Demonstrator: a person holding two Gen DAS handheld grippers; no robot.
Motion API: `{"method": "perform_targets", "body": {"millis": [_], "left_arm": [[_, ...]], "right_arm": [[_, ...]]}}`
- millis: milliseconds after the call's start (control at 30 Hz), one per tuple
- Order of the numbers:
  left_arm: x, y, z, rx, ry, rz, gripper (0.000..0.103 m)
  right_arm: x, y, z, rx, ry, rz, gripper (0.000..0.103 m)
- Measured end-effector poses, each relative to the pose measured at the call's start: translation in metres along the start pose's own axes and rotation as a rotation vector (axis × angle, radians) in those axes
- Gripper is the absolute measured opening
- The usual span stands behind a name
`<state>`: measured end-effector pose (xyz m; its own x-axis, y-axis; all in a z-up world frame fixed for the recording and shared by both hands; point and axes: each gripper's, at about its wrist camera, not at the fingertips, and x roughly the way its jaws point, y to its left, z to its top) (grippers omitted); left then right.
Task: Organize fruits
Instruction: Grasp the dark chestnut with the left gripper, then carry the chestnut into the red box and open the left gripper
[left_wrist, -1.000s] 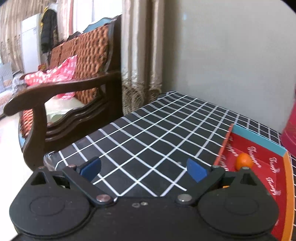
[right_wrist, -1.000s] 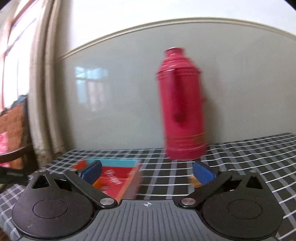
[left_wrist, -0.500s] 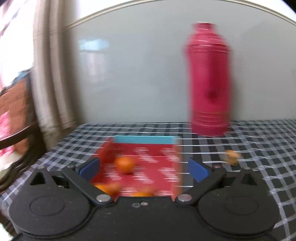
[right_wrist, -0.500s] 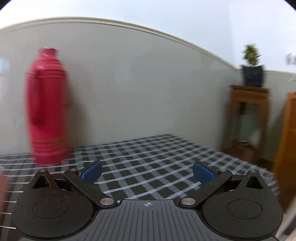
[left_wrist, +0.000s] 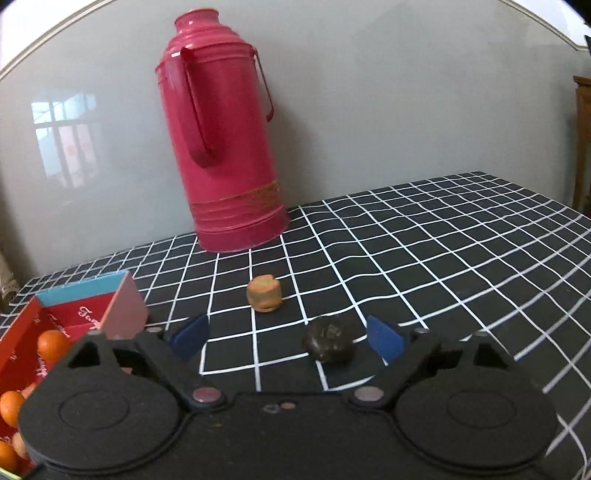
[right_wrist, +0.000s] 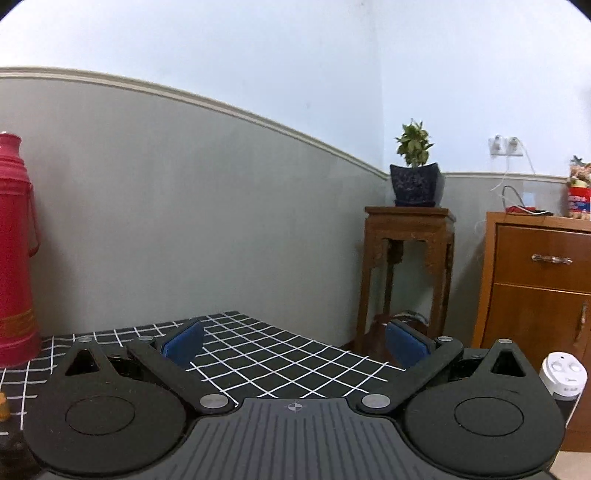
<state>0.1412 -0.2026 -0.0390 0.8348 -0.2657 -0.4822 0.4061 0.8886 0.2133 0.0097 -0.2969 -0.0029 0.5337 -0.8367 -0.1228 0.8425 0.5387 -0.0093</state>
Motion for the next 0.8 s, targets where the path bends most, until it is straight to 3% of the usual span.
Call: {"method": "perform_targets", "body": {"millis": [133,333,467,600,800], "left_arm": [[0.016,-0.001,0.002,-0.036,0.048,0.002,0.073],[0.030,-0.009,0.000,-0.048,0.133,-0.081,0.028],[0.024,-0.012,-0.002,-0.036,0.112,-0.057,0.027],[0.009,-0.009,0.000,-0.026,0.039,-0.007,0.027],[-0.003,0.016,0.006,-0.055,-0.009,0.079,0.027]], "right_arm": [[0.005,-0.010,0.000,0.014,0.022,0.026,0.103],[0.012,-0.019,0.002,0.039,0.039,0.063,0.103],[0.012,-0.017,0.003,0.033,0.037,0.070,0.103],[0.013,-0.014,0.003,0.032,0.047,0.087,0.103],[0.007,-0.006,0.003,0.033,0.041,0.109,0.103]]}}
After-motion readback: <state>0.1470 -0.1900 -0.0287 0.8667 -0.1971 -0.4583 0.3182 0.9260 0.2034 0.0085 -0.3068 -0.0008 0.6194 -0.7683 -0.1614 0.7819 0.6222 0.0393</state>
